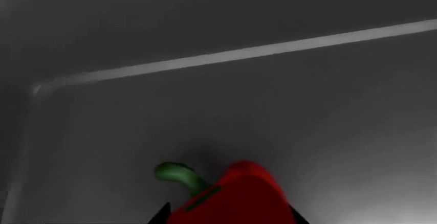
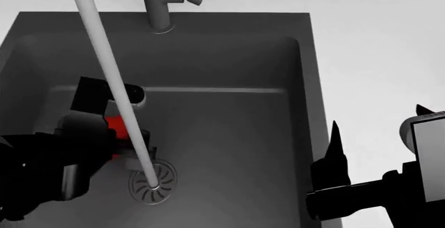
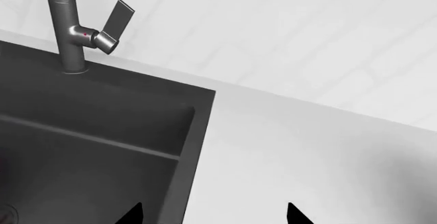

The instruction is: Pick the eggplants and mangos from the sink and place them in one bowl. Place the bell pepper in the other bowl. Then turn off the sink faucet.

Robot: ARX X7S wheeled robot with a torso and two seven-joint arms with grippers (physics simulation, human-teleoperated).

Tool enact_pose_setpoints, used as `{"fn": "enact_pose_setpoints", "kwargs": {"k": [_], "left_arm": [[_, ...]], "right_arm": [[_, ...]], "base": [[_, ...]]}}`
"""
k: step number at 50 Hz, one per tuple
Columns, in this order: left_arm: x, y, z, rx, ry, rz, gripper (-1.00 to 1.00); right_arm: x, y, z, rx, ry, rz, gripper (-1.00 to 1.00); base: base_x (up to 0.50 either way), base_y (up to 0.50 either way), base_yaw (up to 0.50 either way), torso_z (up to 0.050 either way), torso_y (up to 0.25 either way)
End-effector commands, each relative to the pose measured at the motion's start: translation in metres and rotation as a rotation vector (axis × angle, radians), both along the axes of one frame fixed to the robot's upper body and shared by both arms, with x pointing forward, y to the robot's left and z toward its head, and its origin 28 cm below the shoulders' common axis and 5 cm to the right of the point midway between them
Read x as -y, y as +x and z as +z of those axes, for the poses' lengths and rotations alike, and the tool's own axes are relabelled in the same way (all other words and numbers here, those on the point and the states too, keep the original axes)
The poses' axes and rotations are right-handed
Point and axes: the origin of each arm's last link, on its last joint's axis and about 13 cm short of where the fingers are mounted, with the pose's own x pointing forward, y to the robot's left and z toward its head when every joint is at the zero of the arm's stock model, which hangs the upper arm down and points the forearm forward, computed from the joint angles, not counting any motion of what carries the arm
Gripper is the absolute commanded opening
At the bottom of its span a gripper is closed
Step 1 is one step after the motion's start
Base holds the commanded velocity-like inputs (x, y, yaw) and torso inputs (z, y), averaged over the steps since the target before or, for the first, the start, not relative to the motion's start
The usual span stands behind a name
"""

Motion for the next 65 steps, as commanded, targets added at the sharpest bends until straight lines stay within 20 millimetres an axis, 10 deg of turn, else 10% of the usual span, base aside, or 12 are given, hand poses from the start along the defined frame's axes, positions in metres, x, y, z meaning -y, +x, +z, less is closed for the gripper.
{"fn": "enact_pose_setpoints", "kwargs": {"k": [1,65], "left_arm": [[-0.003,-0.004,0.023,0.054,-0.067,-0.005,-1.0],[-0.054,-0.098,0.092,0.515,-0.085,-0.075,-1.0]], "right_arm": [[0.0,0.002,-0.001,0.006,0.003,0.009,1.0],[-0.002,0.0,0.004,0.021,0.004,0.004,1.0]], "base": [[0.0,0.0,0.0,0.0,0.0],[0.0,0.0,0.0,0.0,0.117]]}}
